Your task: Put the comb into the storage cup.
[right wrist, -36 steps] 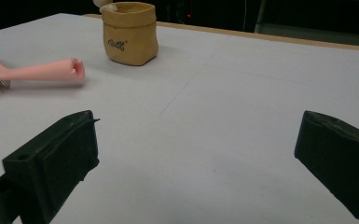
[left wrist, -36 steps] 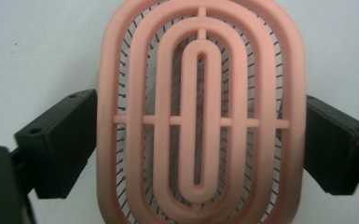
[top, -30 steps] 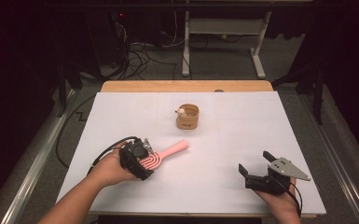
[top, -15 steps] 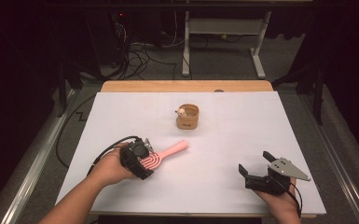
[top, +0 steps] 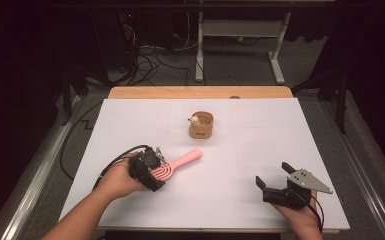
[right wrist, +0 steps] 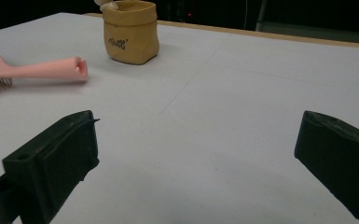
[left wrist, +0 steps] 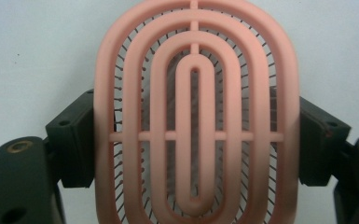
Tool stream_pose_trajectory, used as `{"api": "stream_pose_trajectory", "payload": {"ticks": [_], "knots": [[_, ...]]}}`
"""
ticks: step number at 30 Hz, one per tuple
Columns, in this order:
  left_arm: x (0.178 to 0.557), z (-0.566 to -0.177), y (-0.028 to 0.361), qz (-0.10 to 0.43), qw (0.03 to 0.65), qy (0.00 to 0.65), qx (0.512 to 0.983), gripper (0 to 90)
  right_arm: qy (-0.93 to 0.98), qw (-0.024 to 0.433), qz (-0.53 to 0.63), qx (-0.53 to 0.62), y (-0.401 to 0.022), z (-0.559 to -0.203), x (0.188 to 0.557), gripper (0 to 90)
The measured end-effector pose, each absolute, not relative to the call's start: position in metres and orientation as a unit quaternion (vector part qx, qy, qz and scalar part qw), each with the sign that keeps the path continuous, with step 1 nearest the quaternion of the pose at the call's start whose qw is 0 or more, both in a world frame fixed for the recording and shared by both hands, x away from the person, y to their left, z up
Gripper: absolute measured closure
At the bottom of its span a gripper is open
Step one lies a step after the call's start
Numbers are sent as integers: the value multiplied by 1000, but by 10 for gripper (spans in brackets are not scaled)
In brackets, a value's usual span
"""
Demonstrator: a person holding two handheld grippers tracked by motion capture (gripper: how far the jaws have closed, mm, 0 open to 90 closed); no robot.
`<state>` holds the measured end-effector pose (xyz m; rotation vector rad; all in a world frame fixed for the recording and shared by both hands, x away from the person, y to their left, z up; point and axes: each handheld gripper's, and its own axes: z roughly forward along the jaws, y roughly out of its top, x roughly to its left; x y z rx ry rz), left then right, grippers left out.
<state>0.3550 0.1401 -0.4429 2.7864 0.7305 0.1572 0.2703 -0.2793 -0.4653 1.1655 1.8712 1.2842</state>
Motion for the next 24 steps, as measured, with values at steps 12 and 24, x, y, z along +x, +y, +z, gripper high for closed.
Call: {"api": "stream_pose_trajectory", "payload": {"ticks": [12, 24], "knots": [[353, -439, 140, 51, 138, 250, 957, 196, 702, 292, 481, 435, -279, -465, 270, 3], [347, -430, 128, 55, 144, 231, 961, 196, 704, 292, 481, 433, -278, -466, 271, 3]]}}
